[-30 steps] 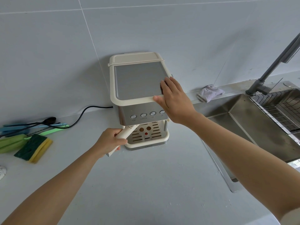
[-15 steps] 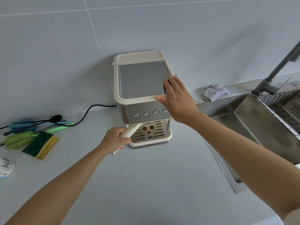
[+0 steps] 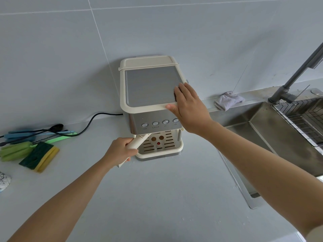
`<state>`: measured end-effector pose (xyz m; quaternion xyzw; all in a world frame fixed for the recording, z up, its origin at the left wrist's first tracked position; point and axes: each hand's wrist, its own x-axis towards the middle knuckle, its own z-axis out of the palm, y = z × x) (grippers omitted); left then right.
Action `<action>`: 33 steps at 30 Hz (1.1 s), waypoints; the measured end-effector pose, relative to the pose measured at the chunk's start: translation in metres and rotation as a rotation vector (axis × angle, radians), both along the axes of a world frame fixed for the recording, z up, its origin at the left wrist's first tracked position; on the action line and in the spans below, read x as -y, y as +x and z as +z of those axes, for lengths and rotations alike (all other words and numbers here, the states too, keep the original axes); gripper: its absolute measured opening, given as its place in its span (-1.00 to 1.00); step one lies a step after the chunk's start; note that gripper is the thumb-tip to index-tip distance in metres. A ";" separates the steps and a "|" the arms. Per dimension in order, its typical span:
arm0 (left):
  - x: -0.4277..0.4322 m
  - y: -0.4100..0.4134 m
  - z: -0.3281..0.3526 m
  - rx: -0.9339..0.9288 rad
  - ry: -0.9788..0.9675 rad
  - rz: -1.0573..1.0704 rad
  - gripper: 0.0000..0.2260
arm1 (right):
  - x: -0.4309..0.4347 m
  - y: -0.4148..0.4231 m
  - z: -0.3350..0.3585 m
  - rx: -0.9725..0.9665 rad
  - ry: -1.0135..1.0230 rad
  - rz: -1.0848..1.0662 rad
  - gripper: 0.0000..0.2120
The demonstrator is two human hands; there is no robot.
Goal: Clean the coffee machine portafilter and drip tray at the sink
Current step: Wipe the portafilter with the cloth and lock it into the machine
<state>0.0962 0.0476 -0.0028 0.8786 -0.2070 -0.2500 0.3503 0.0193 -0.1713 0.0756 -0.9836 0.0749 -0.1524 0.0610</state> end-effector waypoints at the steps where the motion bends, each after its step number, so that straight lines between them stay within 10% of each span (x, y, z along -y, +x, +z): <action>1: 0.001 -0.001 0.000 0.002 0.002 0.001 -0.90 | 0.000 0.000 0.000 0.003 0.007 -0.001 0.01; 33: -0.007 0.030 0.026 -0.208 -0.003 -0.082 -0.86 | 0.000 0.000 0.000 0.013 0.023 -0.006 -0.02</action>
